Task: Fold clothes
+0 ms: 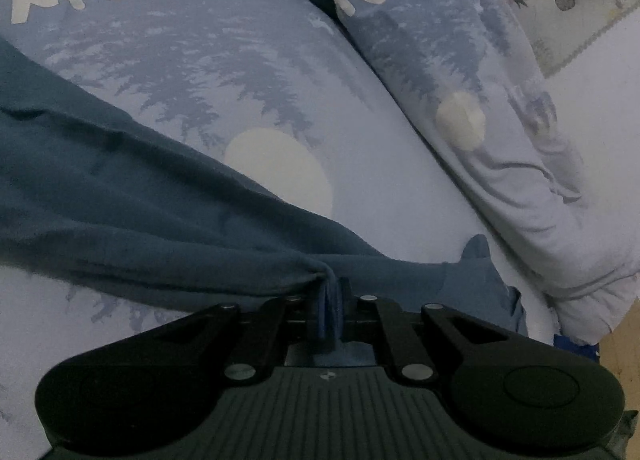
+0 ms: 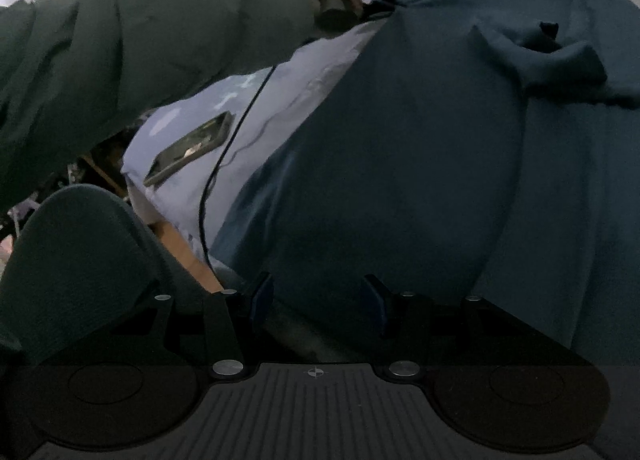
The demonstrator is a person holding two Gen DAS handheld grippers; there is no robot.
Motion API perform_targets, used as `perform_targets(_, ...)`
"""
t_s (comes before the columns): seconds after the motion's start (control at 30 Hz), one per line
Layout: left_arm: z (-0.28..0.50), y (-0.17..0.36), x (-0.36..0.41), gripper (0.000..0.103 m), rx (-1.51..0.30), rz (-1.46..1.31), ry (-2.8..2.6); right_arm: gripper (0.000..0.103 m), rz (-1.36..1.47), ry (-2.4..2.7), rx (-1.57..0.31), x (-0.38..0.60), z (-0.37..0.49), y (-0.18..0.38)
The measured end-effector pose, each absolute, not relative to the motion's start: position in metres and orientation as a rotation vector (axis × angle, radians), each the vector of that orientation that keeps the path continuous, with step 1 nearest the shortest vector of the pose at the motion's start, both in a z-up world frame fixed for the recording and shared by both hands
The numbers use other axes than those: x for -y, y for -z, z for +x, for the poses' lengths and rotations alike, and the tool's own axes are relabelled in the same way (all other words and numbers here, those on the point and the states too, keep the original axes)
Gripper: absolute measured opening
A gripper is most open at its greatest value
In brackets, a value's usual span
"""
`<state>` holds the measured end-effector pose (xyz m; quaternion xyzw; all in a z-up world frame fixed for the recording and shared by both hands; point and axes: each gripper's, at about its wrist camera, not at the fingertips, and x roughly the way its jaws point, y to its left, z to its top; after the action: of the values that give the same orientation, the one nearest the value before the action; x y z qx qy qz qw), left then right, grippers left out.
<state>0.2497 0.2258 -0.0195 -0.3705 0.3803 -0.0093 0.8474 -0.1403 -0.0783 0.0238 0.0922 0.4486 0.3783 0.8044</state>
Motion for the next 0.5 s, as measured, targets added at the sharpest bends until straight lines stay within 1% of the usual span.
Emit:
perform_targets(0.1,0.243,0.021,-0.229,0.011,-0.8,-0.789,0.041,0.053,0.2,-0.802,-0.95,0.08,-0.139,-0.025)
perform_targets(0.13,0.242,0.02,-0.231,0.013,-0.806,-0.798,0.048,0.054,0.203,-0.798,-0.946,0.082,-0.138,-0.025)
perform_targets(0.17,0.24,0.018,-0.231,0.023,-0.81,-0.799,0.052,0.054,0.207,-0.794,-0.941,0.084,-0.138,-0.027)
perform_targets(0.2,0.238,0.014,-0.233,0.026,-0.812,-0.793,0.048,0.054,0.211,-0.791,-0.935,0.086,-0.139,-0.029)
perform_targets(0.23,0.234,0.009,-0.234,0.034,-0.816,-0.789,0.04,0.054,0.211,-0.789,-0.927,0.087,-0.139,-0.031)
perform_targets(0.27,0.228,0.004,-0.236,0.05,-0.815,-0.787,0.033,0.055,0.212,-0.785,-0.914,0.089,-0.14,-0.034)
perform_targets(0.3,0.22,-0.003,-0.237,0.062,-0.811,-0.78,0.023,0.055,0.212,-0.782,-0.902,0.092,-0.141,-0.037)
perform_targets(0.33,0.21,-0.01,-0.238,0.083,-0.806,-0.769,0.007,0.056,0.213,-0.778,-0.892,0.094,-0.141,-0.04)
perform_targets(0.37,0.199,-0.019,-0.24,0.092,-0.795,-0.764,-0.002,0.056,0.217,-0.771,-0.878,0.098,-0.142,-0.044)
perform_targets(0.47,0.166,-0.042,-0.247,0.103,-0.788,-0.753,0.024,0.06,0.242,-0.734,-0.833,0.116,-0.147,-0.058)
perform_targets(0.5,0.154,-0.05,-0.249,0.103,-0.79,-0.746,0.031,0.063,0.254,-0.716,-0.82,0.124,-0.15,-0.063)
